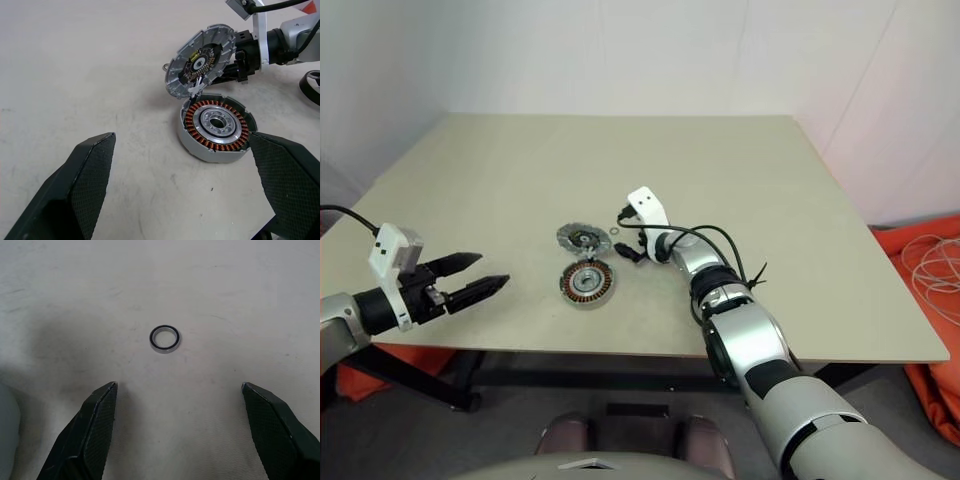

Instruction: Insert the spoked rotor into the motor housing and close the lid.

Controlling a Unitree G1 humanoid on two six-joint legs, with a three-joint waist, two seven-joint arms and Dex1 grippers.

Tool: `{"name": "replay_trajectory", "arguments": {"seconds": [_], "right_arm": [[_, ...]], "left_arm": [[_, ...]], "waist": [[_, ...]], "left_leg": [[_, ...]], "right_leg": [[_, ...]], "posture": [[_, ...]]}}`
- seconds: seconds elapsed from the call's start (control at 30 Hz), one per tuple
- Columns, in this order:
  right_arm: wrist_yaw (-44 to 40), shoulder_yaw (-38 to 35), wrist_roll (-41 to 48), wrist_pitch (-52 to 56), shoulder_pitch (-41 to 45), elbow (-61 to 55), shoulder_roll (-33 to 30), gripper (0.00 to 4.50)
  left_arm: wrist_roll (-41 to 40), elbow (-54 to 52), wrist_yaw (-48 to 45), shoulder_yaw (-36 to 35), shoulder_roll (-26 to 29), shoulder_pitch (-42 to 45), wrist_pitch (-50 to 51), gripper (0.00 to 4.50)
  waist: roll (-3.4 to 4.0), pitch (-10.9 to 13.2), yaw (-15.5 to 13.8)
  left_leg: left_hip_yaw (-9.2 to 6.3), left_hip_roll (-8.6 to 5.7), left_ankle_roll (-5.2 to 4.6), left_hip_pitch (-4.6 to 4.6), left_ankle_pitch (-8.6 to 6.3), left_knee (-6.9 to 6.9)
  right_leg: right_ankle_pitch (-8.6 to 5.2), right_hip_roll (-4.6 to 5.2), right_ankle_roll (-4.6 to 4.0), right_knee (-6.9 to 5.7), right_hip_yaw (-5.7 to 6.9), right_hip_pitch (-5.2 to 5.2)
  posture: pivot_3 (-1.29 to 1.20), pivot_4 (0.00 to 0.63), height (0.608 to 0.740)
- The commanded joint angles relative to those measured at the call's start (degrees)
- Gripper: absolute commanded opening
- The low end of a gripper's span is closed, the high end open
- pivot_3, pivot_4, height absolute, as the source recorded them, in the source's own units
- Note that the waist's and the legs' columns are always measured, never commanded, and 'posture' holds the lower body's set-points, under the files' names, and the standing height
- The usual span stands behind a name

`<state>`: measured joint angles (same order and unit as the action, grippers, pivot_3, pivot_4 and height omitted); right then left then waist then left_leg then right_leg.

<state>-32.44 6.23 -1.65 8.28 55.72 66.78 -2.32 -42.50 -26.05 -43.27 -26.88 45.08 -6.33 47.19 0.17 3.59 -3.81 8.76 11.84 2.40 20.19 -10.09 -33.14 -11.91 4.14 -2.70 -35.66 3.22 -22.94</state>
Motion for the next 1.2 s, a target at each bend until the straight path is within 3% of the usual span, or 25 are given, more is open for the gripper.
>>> {"name": "replay_trajectory", "arguments": {"seconds": [0.03,0.77,1.2], "right_arm": [[-1.41,-0.44,0.10,0.52,0.22,-2.93,-0.60,4.46],[-10.28,0.72,1.43,8.40,-8.67,-26.49,-6.19,4.46],[-9.97,1.01,1.96,9.77,-10.12,-29.45,-6.74,4.46]], "left_arm": [[-0.18,-0.81,-0.09,-0.78,0.62,0.96,-1.56,4.50],[0.00,-0.04,-0.41,-0.48,0.84,0.85,-2.35,4.50],[0.03,-0.17,-0.38,-0.27,0.80,0.95,-2.32,4.50]], "waist": [[0.00,0.00,0.00],[-0.03,0.00,-0.12],[-0.04,0.00,-0.10]], "left_leg": [[0.00,0.00,0.00,0.00,0.00,0.00],[0.00,-0.01,0.00,0.01,0.00,0.00],[0.00,-0.01,0.01,0.00,0.00,0.00]], "right_leg": [[0.00,0.00,0.00,0.00,0.00,0.00],[-0.02,0.00,0.02,0.03,0.00,0.01],[-0.02,0.00,0.02,0.03,0.00,0.01]], "posture": [[0.00,0.000,0.740],[0.00,0.000,0.740],[0.00,0.000,0.740]]}}
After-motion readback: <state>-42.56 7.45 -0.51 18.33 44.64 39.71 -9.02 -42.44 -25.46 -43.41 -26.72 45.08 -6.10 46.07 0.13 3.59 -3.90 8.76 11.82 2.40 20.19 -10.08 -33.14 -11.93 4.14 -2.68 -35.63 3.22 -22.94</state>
